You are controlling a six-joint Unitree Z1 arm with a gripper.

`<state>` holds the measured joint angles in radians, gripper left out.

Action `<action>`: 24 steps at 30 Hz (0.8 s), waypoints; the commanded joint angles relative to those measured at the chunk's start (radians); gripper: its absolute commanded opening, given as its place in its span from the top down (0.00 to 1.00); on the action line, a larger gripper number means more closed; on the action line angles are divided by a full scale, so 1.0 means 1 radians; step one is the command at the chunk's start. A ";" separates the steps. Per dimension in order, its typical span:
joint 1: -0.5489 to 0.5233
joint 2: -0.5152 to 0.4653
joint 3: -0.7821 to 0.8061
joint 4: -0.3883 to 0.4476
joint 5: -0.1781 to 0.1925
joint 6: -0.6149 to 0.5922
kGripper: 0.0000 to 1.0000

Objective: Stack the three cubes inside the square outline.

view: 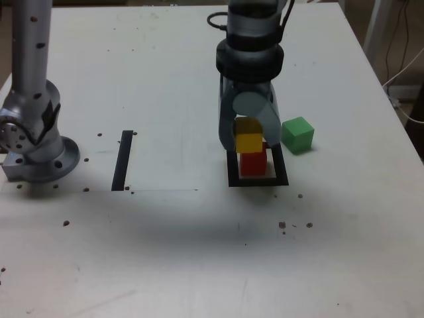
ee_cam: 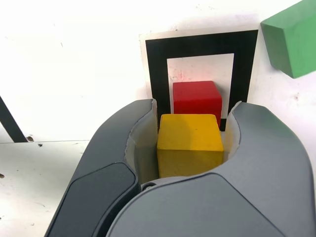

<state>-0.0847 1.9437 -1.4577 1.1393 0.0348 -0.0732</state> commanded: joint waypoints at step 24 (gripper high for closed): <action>-0.001 0.023 0.022 -0.054 0.012 -0.027 0.74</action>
<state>-0.0846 1.9640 -1.4377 1.0874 0.0455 -0.0975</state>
